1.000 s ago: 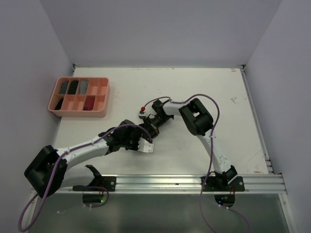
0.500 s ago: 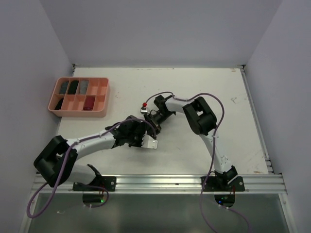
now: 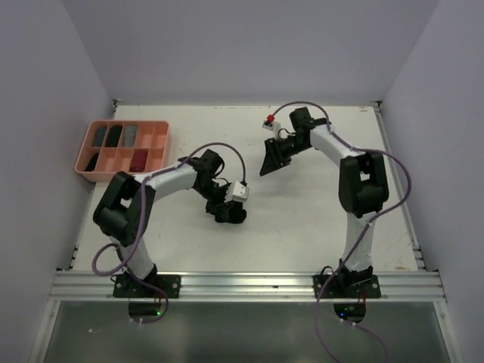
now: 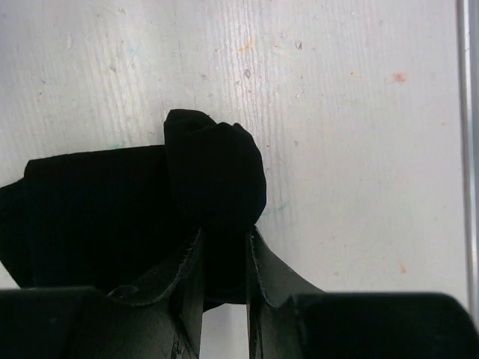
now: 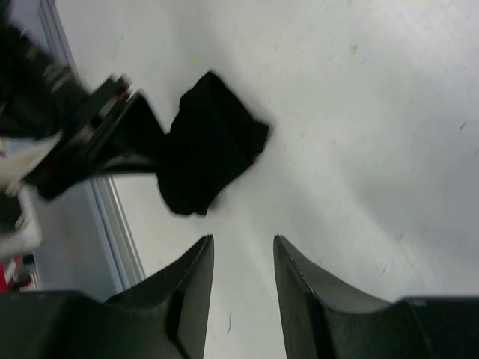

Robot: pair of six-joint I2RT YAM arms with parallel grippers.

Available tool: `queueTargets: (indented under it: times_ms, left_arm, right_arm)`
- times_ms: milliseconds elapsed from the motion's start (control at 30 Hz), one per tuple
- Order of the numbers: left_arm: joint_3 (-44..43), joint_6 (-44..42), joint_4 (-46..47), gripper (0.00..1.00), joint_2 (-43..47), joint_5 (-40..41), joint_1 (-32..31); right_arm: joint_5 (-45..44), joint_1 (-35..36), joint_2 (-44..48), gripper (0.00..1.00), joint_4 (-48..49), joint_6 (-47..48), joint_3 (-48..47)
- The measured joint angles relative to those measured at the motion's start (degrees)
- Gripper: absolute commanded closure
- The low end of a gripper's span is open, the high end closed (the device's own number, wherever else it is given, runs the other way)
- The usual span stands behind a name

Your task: Roll the underwear

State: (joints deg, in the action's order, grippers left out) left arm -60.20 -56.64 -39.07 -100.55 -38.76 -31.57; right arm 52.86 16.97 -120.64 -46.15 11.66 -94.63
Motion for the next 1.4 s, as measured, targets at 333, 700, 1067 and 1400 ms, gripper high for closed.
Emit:
queueTargets:
  times_ms: [333,700,1067,1400]
  left_arm:
    - [-15.7,-3.1,-20.5,1.00,-17.4,-15.6,6.8]
    - [-20.1,-5.1,-38.9,1.00,-28.9,-21.7,9.0]
    - [-20.6,-5.5,-43.3,1.00,-30.7,-19.5,9.0]
    - [-20.5,-5.5,-43.3,1.00,-30.7,-19.5,9.1]
  right_arm:
    - [-6.1,4.9,28.9,0.50,7.5,14.3,24.9]
    - [-23.2,30.7,34.9,0.41,20.5,28.5,35.6]
    - [-27.5,39.8,27.0,0.36,31.8,31.5,39.1]
    - [-27.9,39.9,21.3,0.77,38.6,29.6,39.7]
